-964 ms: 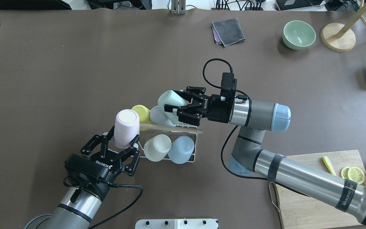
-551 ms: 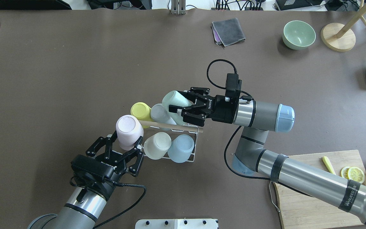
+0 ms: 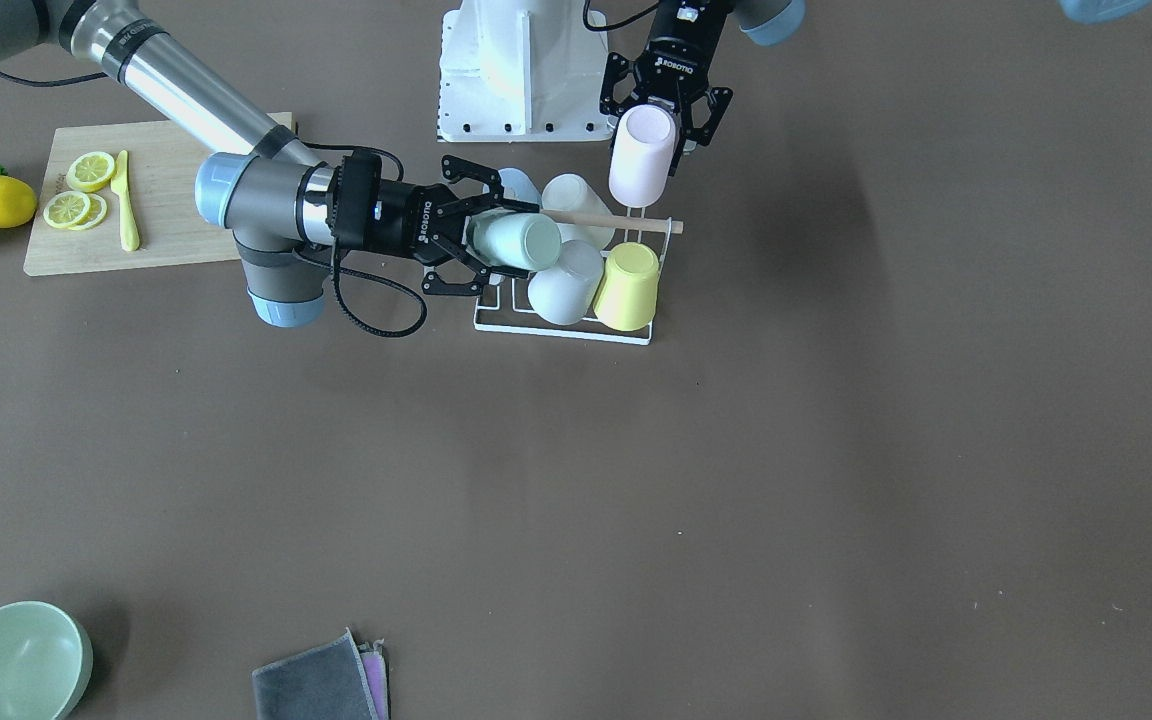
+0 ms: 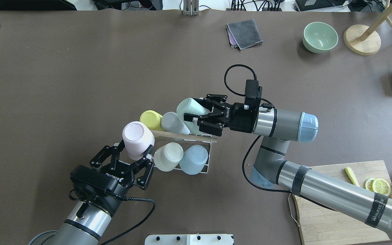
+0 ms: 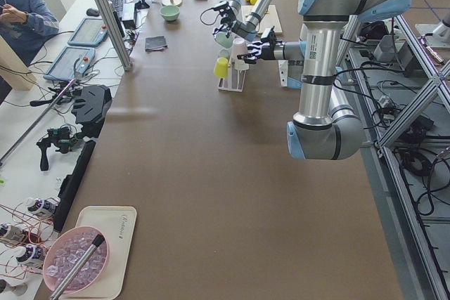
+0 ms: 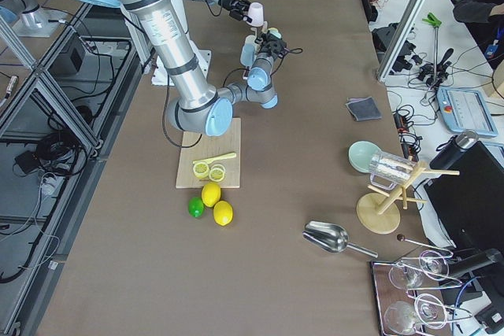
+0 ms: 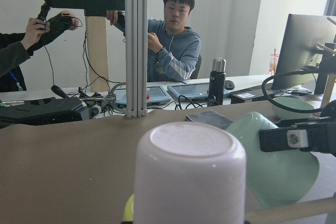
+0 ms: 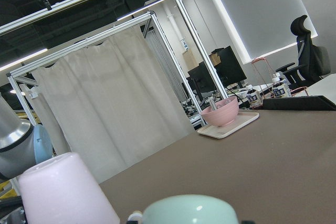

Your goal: Place cup on cup holder

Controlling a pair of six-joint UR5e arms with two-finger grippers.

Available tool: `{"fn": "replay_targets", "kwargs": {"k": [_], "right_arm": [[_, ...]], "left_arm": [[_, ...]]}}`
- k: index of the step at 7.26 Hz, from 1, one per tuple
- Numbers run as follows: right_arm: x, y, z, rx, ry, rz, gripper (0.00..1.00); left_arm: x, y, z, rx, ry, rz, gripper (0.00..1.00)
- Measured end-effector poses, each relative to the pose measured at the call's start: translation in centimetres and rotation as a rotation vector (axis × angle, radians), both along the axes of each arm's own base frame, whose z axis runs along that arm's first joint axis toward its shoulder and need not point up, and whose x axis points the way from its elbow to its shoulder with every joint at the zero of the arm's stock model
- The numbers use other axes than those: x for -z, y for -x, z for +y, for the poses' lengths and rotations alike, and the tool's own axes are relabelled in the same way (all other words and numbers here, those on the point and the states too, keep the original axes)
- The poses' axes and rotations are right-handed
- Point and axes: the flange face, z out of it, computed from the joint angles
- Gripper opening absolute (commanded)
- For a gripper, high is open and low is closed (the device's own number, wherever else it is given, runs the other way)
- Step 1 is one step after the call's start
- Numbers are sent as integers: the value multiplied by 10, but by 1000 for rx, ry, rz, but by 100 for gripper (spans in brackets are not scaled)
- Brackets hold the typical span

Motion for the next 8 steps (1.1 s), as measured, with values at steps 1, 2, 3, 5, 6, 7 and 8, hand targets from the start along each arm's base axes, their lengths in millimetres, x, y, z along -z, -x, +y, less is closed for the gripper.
{"fn": "replay_targets", "kwargs": {"k": [1,2,3,5,6,7,8], "right_arm": [[-2,0,1,1,2,2,99],[-4,-1,1,2,4,2,100],[-6,-1,2,2,5,1,100],[-7,-5,1,-3,4,-3,100],[-7,-9,-2,-10,4,-5,100],[-8,-15,-9,-26,5,-2,100],[-13,-29,-27,-63,11,12,100]], "left_arm": [[-2,-4,7,-13,2,-1,14],[-4,-9,13,-27,4,-3,14],[-6,-12,17,-36,7,-4,13],[-7,-12,19,-41,14,11,12],[-8,-9,16,-37,18,23,12],[-11,-8,14,-33,20,24,12],[-15,-7,13,-31,22,21,12]]}}
